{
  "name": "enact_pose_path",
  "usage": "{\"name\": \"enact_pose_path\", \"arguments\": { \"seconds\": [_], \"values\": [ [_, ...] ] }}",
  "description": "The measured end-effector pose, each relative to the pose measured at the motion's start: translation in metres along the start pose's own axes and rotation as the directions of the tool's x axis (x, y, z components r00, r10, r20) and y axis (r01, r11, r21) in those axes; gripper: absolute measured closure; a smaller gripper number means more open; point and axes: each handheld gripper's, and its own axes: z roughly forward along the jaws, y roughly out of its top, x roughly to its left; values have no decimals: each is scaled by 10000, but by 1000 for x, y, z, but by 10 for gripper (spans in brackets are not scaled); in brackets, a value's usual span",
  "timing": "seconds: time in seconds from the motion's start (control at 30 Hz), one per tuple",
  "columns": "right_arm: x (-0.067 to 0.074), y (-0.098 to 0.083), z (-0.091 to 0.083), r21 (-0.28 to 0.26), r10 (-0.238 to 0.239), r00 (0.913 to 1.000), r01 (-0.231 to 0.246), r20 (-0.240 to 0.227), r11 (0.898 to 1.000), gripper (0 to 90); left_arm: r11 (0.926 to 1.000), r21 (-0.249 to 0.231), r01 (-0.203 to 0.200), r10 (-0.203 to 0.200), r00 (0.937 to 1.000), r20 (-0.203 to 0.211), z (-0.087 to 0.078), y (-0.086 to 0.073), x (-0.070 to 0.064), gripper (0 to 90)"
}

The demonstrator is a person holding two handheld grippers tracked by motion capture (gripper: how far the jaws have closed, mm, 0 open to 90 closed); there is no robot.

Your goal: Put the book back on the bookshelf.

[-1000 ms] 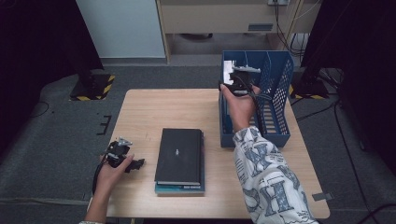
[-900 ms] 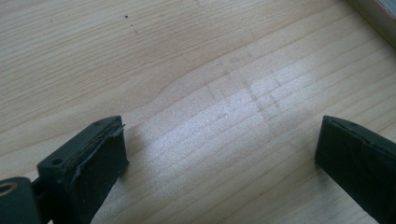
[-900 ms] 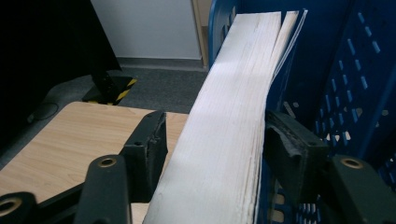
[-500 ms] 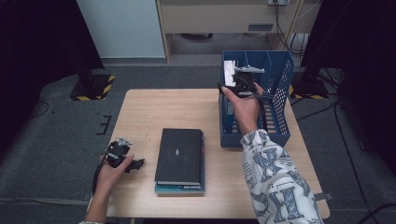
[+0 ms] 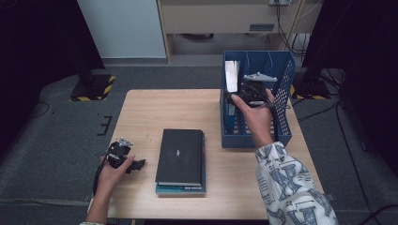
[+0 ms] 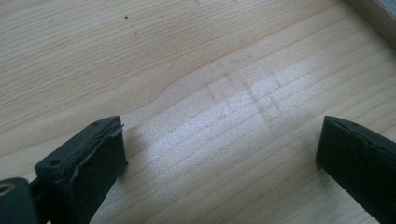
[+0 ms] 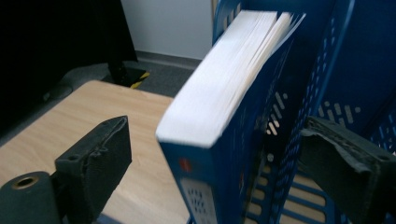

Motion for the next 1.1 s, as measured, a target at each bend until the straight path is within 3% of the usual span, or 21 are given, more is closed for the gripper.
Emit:
{"name": "enact_pose_path", "arguments": {
  "seconds": [0.2,0.33,0.63,0.8,1.0,1.1],
  "values": [
    [-3,-18,-12,62,-163,9995,164,-267,9998,78,10000,-38,35,-35,10000,-13,1,0,0,0],
    [-4,-34,-19,210,-310,9980,322,-554,9993,85,9995,-321,1,0,10000,50,1,-3,1,0],
    [8,-72,-31,398,-564,9904,619,-1264,9973,111,9983,-573,98,-101,9999,-40,3,-4,-1,0],
    [19,-91,-28,608,-635,9782,769,-1976,9952,164,9964,-797,284,-300,9994,-179,4,-5,-3,0],
    [36,-104,-23,780,-721,9612,960,-2664,9923,142,9957,-862,330,-353,9991,-247,3,-5,-4,1],
    [46,-112,-19,937,-919,9517,1243,-2930,9878,133,9936,-1019,489,-513,9985,-212,1,-6,-4,47]
  ]
}}
